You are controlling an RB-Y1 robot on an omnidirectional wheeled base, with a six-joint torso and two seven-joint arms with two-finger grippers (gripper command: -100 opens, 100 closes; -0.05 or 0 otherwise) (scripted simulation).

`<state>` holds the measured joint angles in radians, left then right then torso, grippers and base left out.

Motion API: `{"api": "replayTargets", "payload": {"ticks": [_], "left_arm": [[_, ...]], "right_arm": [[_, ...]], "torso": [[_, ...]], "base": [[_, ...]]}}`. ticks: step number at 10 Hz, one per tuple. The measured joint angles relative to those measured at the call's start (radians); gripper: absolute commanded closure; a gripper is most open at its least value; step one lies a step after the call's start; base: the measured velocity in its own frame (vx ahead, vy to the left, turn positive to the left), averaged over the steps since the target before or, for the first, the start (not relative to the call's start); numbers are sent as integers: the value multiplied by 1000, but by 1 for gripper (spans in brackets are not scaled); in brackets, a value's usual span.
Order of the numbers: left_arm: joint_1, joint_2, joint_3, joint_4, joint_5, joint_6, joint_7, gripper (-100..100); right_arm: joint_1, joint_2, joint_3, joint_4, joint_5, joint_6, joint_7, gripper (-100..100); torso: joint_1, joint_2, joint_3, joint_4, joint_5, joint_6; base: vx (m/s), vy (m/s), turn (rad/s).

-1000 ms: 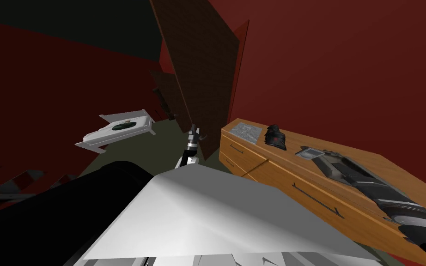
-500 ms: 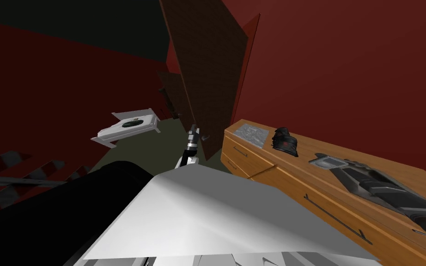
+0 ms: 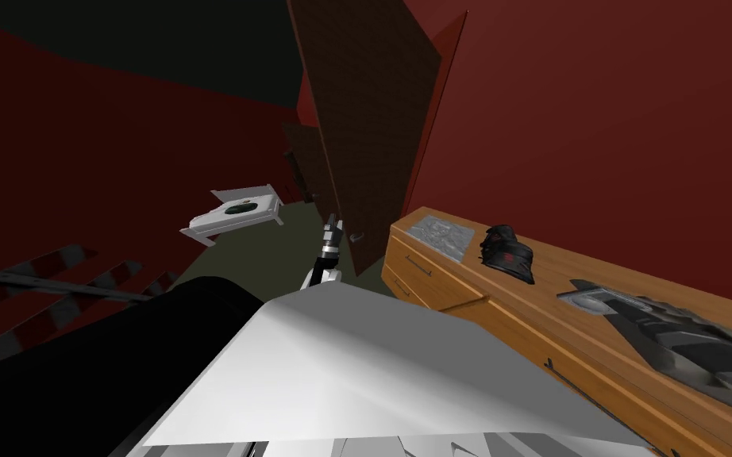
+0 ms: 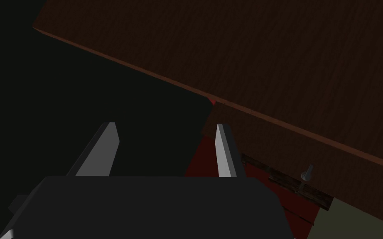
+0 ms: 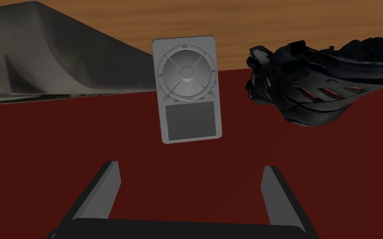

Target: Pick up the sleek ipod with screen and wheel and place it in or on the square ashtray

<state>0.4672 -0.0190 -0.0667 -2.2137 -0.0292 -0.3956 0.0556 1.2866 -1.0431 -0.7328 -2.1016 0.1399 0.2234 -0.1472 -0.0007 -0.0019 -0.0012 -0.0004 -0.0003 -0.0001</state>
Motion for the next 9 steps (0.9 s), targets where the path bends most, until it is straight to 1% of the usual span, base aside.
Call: {"api": "replayTargets", "payload": {"ticks": [1,3,5,8,9], "left_arm": [[0,0,0,0,0,0,0,0],[0,0,0,0,0,0,0,0],[0,0,0,0,0,0,0,0],[0,0,0,0,0,0,0,0],[0,0,0,0,0,0,0,0]], "right_arm": [[34,-20,-11,-7,-2,23,7,-100],[88,-58,-18,-11,-5,69,21,-100],[139,-85,-27,-11,-10,95,32,-100],[186,-113,-8,-18,-11,134,48,-100],[188,-114,-7,-19,-11,136,49,0]], "torso": [[0,0,0,0,0,0],[-1,0,0,0,0,0],[-2,0,0,0,-1,0],[-3,-1,0,0,-1,0],[-1,0,0,0,-1,1]], "base": [[43,-28,100],[37,-35,116],[44,-44,84],[43,-43,60],[5,-5,-1]]}}
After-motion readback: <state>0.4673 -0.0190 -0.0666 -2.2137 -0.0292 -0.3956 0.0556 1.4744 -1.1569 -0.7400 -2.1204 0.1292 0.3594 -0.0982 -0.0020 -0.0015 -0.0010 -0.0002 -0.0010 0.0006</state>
